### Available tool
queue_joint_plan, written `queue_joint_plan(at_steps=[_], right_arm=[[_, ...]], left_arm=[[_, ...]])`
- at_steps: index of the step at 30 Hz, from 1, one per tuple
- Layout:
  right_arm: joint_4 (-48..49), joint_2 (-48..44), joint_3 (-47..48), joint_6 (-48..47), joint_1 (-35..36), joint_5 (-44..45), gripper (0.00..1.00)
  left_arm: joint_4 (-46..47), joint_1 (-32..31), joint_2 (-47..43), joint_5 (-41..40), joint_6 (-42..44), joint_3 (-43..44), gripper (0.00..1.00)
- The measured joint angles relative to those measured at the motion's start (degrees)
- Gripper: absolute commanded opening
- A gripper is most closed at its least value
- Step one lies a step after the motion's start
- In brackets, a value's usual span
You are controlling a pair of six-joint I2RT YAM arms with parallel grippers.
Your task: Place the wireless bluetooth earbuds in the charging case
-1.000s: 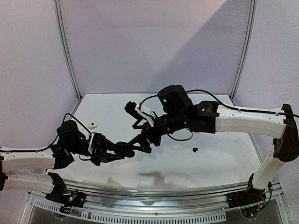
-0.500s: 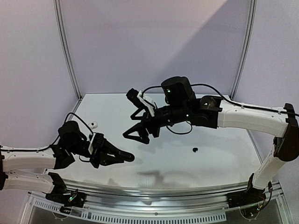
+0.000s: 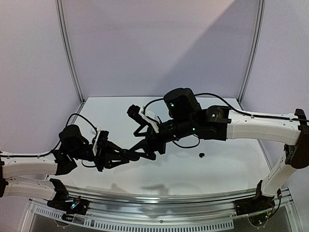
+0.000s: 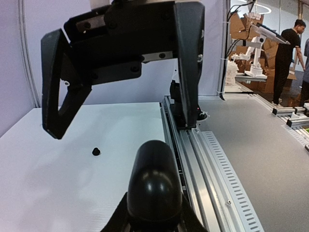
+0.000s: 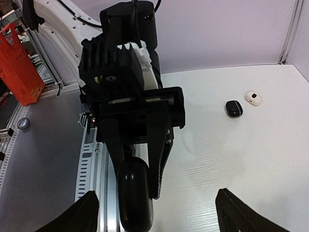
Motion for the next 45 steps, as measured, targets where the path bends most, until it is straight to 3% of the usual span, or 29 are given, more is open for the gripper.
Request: queue_joint_plan(at_steps=[3, 11, 16, 20, 24, 32, 33, 38, 45], right_arm=[[-0.83, 0.04, -0.07, 1.03, 0.00, 0.39, 0.61], [-1.31, 1.07, -0.07, 1.49, 0.11, 0.02, 0.70], [-1.73, 2.01, -0.07, 0.20, 0.55, -0.26, 0.62], [-2.47, 2.71, -0.04, -0.70, 0.61, -0.52, 0.36], [-3.69, 3.45, 0.17, -1.18, 0.85, -1.44, 0.21], [-4.76, 3.65, 0.85, -3.30, 0.96, -1.38, 0.04], [-4.96, 3.65, 1.09, -3.52, 0.98, -1.31, 0.02], [-7.85, 3.93, 3.78, -4.79, 1.18, -0.57, 0.00], [-9.22, 3.82, 6.73, -5.40, 1.18, -0.02, 0.00]], left_arm=[[1.03, 0.07, -0.15, -0.46, -1.64, 0.00, 0.00], [2.25, 0.37, -0.15, -0.68, -4.15, 0.00, 0.00], [2.54, 0.55, -0.15, -0.81, -5.03, 0.00, 0.00], [2.60, 0.63, -0.15, -0.83, -5.38, 0.00, 0.00], [2.56, 0.90, -0.17, -1.33, -5.57, 0.00, 0.00], [2.29, 0.98, -0.39, -1.03, -6.43, 0.00, 0.00], [2.27, 0.98, -0.50, -1.07, -6.34, 0.00, 0.02], [2.97, 1.03, -1.25, -1.27, -6.16, 0.09, 0.33], [3.32, 1.25, -1.29, -0.85, -4.94, 0.15, 0.67]])
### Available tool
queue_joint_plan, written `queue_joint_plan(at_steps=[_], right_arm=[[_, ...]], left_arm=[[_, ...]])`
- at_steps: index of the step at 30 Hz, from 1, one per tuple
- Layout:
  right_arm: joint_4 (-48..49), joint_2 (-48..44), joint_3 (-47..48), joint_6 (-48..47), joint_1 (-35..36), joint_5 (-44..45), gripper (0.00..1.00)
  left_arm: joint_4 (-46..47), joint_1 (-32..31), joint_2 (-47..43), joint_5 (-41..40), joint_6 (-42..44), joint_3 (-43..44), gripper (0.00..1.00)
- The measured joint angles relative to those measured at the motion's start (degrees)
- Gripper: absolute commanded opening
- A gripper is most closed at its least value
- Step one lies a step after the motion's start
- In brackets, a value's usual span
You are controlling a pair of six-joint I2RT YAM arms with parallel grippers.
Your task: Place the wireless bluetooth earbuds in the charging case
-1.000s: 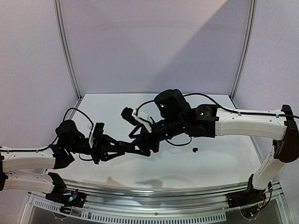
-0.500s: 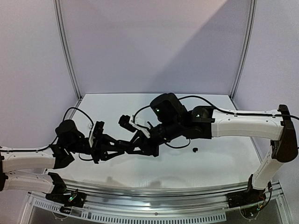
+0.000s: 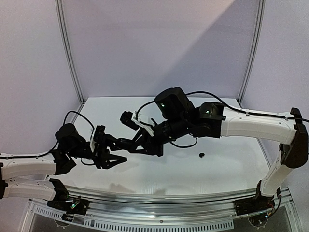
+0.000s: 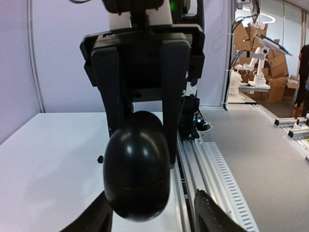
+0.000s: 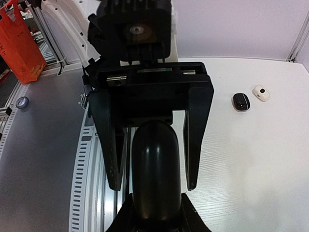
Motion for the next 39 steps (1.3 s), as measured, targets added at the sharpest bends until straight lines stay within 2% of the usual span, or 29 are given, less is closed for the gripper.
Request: queue_joint_plan(at_steps=[4, 9, 11, 13, 15, 25, 30, 34, 39], right_arm=[[-0.72, -0.20, 0.00, -0.33, 0.00, 0.28, 0.00], [-1.81, -0.85, 0.02, -0.70, 0.00, 0.50, 0.00], [-2.08, -1.46, 0.02, -1.03, 0.00, 0.52, 0.00], [-2.16, -2.36, 0.02, -1.51, 0.00, 0.50, 0.00], [-2.12, -3.15, 0.13, -1.75, 0.00, 0.48, 0.00], [-3.61, -3.54, 1.31, -3.06, 0.00, 0.46, 0.00], [-5.29, -3.54, 2.45, -3.30, 0.00, 0.46, 0.00], [-6.05, -3.54, 2.45, -3.52, 0.00, 0.52, 0.00], [-6.25, -3.54, 2.45, -3.87, 0.00, 0.59, 0.00]], left_arm=[[-0.79, 0.11, -0.15, 0.02, 0.13, 0.00, 0.79], [-2.73, 0.15, -0.35, 0.02, 0.52, 0.59, 0.80], [-3.76, 0.15, -0.37, 0.04, 0.76, 1.38, 0.75], [-4.68, 0.15, -0.42, 0.04, 0.96, 2.05, 0.62], [-5.51, 0.17, -0.48, 0.09, 1.31, 2.58, 0.52], [-5.92, 0.37, -0.63, -0.13, 1.38, 4.76, 0.54], [-5.84, 1.14, -1.36, -0.22, 1.36, 6.58, 0.43], [-5.92, 1.36, -1.66, 0.17, 1.31, 7.10, 0.45], [-5.92, 1.40, -1.81, 1.57, 0.24, 7.54, 0.43]])
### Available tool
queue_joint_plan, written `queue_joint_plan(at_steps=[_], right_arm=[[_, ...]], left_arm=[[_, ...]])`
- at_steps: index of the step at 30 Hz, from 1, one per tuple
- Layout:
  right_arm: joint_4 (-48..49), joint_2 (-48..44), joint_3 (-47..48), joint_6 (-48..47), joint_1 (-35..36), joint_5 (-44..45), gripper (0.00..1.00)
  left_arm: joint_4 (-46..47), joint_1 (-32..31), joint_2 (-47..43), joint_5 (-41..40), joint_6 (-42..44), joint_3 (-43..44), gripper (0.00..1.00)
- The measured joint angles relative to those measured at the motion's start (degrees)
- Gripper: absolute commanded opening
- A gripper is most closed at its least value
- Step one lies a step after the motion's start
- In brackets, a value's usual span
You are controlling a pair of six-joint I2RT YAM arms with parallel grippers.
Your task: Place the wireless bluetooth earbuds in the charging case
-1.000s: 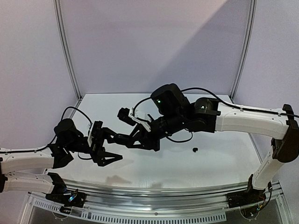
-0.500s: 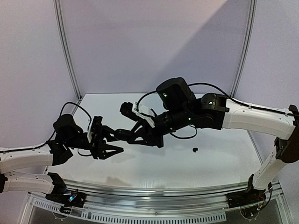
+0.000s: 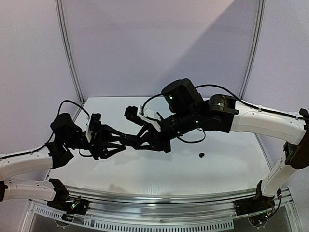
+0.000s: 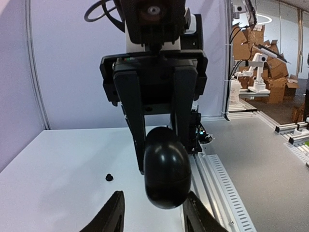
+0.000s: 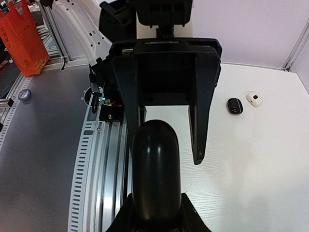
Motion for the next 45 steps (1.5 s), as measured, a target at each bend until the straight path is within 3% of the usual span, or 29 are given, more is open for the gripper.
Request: queue_joint_plan(at_steps=[3, 6, 11, 35, 41, 45], right_arm=[[0.00, 0.00, 0.00, -0.07, 0.00, 0.17, 0.00], [-0.22, 0.00, 0.04, -0.22, 0.00, 0.70, 0.00], [-0.28, 0.02, 0.13, -0.28, 0.00, 1.25, 0.00], [-0.52, 1.73, 1.90, -0.59, 0.00, 1.40, 0.00], [-0.61, 1.77, 2.05, -0.52, 0.00, 1.44, 0.00], [-0.63, 1.77, 2.05, -0.28, 0.00, 1.46, 0.00]], left_arm=[[0.02, 0.02, 0.00, 1.27, -1.55, 0.35, 0.45], [0.02, 0.04, 0.00, 1.92, -3.37, 0.63, 0.37], [0.07, 0.04, 0.00, 2.69, -5.68, 0.79, 0.32], [0.00, -0.17, 0.52, 2.62, -7.91, 1.20, 0.34], [-0.02, -0.24, 0.79, 2.43, -7.02, 1.20, 0.25], [-0.02, -0.24, 0.79, 2.05, -6.27, 1.20, 0.13]])
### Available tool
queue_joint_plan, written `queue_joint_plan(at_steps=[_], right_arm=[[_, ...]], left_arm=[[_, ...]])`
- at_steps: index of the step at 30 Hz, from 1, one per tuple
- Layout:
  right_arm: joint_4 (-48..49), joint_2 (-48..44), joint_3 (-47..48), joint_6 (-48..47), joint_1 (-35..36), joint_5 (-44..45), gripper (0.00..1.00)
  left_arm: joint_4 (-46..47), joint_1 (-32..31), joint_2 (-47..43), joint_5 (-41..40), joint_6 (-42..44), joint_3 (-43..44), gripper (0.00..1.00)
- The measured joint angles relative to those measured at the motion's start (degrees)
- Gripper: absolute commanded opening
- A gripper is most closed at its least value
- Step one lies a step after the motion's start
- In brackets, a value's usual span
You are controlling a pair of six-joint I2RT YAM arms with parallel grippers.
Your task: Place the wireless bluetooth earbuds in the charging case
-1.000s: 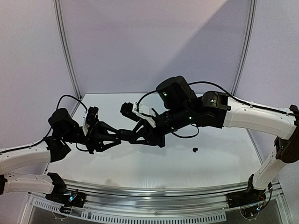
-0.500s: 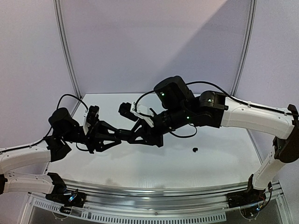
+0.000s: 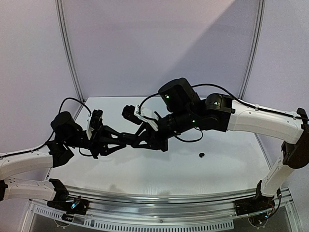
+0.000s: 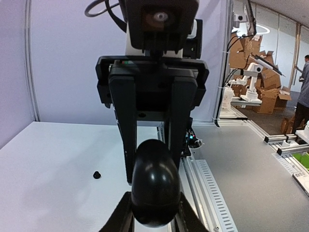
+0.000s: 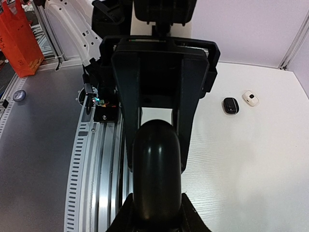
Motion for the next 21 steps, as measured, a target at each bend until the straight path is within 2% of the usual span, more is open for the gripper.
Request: queue_joint_plan(at_steps=[2, 4, 6, 7, 9, 12, 21], right_arm=[[0.00, 0.00, 0.02, 0.02, 0.00, 0.02, 0.00], [0.00, 0.00, 0.02, 0.02, 0.00, 0.02, 0.04], [0.00, 0.00, 0.02, 0.04, 0.00, 0.07, 0.30], [0.00, 0.00, 0.02, 0.09, 0.00, 0.22, 0.40], [0.09, 0.00, 0.02, 0.35, 0.00, 0.94, 0.54], [0.39, 0.00, 0.02, 0.79, 0.00, 2.16, 0.58], [0.35, 0.02, 0.02, 1.22, 0.09, 4.68, 0.58]], left_arm=[[0.00, 0.00, 0.00, -0.02, 0.04, 0.00, 0.00], [0.00, -0.02, 0.00, -0.04, 0.11, 0.00, 0.00], [0.00, 0.00, 0.00, -0.07, 0.31, 0.00, 0.00], [0.00, -0.02, 0.00, -0.13, 0.46, 0.00, 0.00], [0.00, -0.02, 0.00, -0.04, 0.85, 0.00, 0.00], [0.00, -0.07, 0.00, 0.33, 2.51, 0.00, 0.00], [-2.58, -0.07, -0.15, 0.90, 15.02, 0.20, 0.00]])
